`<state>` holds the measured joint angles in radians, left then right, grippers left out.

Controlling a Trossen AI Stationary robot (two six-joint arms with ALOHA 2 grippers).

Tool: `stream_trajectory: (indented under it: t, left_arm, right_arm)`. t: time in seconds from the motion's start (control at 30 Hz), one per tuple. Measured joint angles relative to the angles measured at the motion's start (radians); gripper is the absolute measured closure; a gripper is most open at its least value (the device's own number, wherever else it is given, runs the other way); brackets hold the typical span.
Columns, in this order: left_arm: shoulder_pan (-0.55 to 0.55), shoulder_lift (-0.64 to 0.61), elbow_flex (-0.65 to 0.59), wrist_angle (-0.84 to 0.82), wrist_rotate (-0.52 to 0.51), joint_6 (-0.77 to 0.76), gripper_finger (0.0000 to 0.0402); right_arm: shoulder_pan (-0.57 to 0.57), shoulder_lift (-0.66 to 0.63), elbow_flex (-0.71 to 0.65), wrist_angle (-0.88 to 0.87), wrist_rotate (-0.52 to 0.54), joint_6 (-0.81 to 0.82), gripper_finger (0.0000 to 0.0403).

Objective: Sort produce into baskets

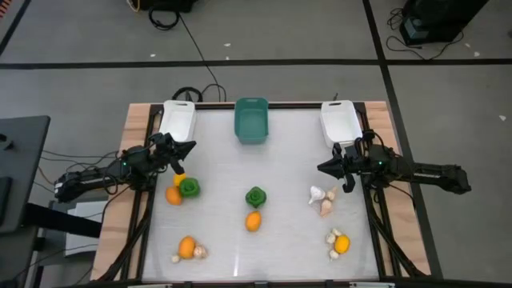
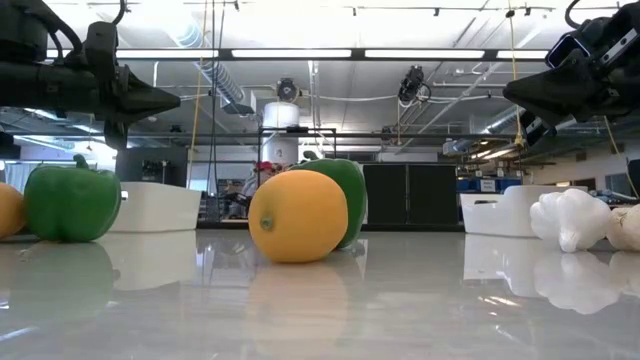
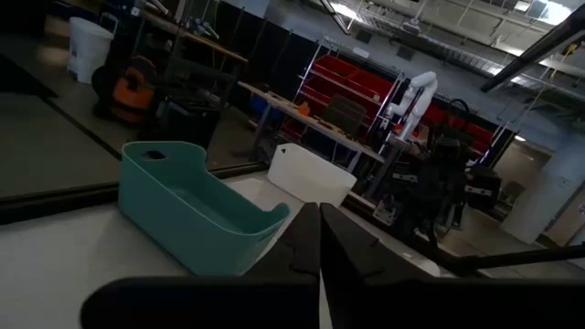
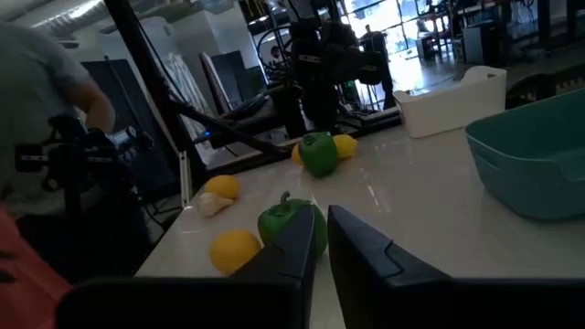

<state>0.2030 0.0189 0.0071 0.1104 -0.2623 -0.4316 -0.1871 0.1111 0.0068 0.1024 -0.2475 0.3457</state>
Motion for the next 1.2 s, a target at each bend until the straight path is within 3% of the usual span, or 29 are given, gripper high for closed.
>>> stream_trajectory:
  t: [0.43,0.57,0.8,0.97,1.2]
  left_arm:
    - [0.0,0.0,0.0,0.007,0.0,-0.007,0.0396]
    - [0.0,0.0,0.0,0.051,0.0,-0.095,0.0396]
    - [0.0,0.0,0.0,0.144,0.001,-0.111,0.0396]
    - [0.0,0.011,0.0,0.144,0.036,-0.236,0.0396]
    - [-0.001,0.077,0.0,0.153,0.116,-0.357,0.0396]
  right_arm:
    - [0.0,0.0,0.0,0.0,0.0,0.0,0.0357]
    - [0.0,0.0,0.0,0.0,0.0,0.0,0.0357]
    - [0.0,0.0,0.0,0.0,0.0,0.0,0.0357]
    - [0.0,0.0,0.0,0.0,0.0,0.0,0.0357]
    - [0.0,0.001,0.0,0.041,0.175,-0.036,0.0357]
